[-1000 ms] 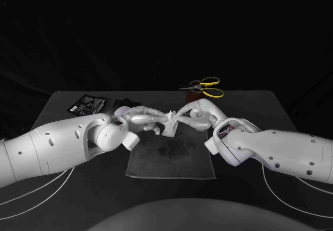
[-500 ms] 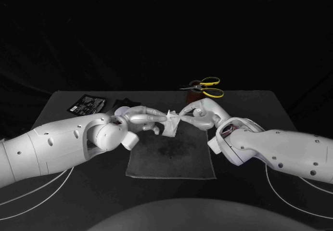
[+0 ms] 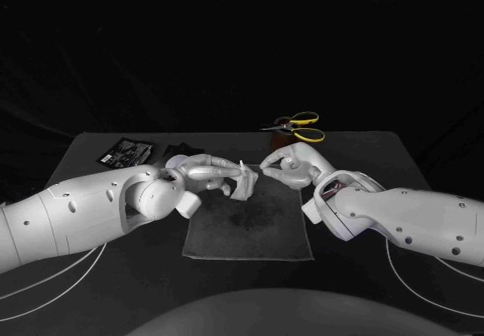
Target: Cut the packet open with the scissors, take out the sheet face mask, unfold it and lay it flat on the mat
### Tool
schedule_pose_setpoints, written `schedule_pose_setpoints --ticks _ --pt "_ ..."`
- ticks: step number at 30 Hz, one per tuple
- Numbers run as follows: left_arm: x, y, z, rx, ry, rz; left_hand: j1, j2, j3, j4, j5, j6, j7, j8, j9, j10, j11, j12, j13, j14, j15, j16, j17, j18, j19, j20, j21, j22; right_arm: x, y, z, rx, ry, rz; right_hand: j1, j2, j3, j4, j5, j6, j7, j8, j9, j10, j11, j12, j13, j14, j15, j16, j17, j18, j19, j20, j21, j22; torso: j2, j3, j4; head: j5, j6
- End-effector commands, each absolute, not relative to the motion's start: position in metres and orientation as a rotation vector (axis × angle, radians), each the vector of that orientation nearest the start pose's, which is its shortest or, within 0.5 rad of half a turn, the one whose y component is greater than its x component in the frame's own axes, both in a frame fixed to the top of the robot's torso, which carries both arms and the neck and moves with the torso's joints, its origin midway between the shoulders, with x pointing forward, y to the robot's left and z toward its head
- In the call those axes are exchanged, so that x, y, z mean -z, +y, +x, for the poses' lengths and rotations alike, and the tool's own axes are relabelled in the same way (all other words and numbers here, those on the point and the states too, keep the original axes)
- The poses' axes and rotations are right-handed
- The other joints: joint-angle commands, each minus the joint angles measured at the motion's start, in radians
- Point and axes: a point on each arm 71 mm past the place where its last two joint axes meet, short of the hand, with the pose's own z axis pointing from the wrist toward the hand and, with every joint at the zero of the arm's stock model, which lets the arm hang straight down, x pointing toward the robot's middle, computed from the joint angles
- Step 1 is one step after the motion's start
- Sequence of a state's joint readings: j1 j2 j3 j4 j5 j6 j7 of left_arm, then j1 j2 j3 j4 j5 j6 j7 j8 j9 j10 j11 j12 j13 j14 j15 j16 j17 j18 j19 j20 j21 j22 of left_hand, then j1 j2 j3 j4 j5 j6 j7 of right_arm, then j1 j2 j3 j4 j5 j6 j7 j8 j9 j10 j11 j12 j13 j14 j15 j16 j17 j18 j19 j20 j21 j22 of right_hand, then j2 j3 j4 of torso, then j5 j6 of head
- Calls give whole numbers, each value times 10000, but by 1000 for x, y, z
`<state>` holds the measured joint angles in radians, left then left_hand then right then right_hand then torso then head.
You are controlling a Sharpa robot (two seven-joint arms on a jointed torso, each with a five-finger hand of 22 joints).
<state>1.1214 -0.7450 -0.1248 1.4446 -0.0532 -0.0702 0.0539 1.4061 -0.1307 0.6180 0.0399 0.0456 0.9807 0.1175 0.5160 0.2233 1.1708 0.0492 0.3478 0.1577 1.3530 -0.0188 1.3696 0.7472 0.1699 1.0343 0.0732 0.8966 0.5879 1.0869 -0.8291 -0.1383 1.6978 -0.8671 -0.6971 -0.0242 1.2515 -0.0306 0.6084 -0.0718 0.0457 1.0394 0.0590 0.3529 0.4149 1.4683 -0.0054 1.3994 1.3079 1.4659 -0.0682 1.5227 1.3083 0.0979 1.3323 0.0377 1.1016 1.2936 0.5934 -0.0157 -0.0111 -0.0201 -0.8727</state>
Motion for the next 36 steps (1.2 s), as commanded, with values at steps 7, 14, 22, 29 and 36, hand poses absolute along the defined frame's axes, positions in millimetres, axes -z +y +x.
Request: schedule_pose_setpoints --ticks 7,14,22,29,36 --pt "270 164 456 14884 20564 -12113 -62 46 -7 -40 42 30 -25 67 481 40 -13 46 0 5 -21 -22 -32 136 -54 23 37 11 241 -157 418 -10197 16879 5036 -283 -77 166 -8 27 -516 161 762 1251 -138 12 -841 789 752 7 -156 1256 150 -232 31 -468 -266 -4 -19 3 -3 1" --pt "270 163 456 14927 20608 -12086 -51 52 1 -55 42 21 -25 65 484 31 -15 42 -2 5 -21 -24 -36 137 -55 22 37 12 242 -149 417 -10413 17056 4470 -896 -1051 -686 51 27 -2251 947 -632 661 -1077 669 -2358 -254 612 550 -420 790 238 -776 396 -1425 -767 -1 -10 8 -23 1" --pt "269 160 455 15041 20705 -12018 -45 54 5 -66 42 17 -25 66 487 28 -15 41 -3 2 -22 -27 -46 137 -55 21 38 14 243 -139 422 -10035 16936 3467 -632 -1358 -1234 -142 27 -2840 1141 -1270 324 -1667 885 -2977 -760 486 758 -556 521 356 -1072 649 -1940 -1024 2 -9 12 -37 1" --pt "269 161 455 15037 20711 -12018 -45 54 5 -66 42 17 -25 66 487 28 -15 41 -3 2 -22 -27 -46 137 -55 21 38 14 244 -138 425 -9811 16929 3168 -355 -1268 -1340 -284 28 -2622 1128 -1273 283 -1663 879 -2882 -772 483 760 -540 534 390 -1054 711 -1939 -1010 3 -8 2 -22 1" --pt "269 160 454 15085 20740 -11991 -45 54 5 -66 42 17 -25 66 487 28 -15 41 -3 2 -22 -27 -46 137 -55 21 38 14 245 -136 426 -9761 16890 3095 -283 -1014 -1393 -265 32 -2182 1075 -1180 251 -1540 824 -2663 -708 515 721 -486 621 391 -970 711 -1840 -941 -2 -6 4 -26 1"
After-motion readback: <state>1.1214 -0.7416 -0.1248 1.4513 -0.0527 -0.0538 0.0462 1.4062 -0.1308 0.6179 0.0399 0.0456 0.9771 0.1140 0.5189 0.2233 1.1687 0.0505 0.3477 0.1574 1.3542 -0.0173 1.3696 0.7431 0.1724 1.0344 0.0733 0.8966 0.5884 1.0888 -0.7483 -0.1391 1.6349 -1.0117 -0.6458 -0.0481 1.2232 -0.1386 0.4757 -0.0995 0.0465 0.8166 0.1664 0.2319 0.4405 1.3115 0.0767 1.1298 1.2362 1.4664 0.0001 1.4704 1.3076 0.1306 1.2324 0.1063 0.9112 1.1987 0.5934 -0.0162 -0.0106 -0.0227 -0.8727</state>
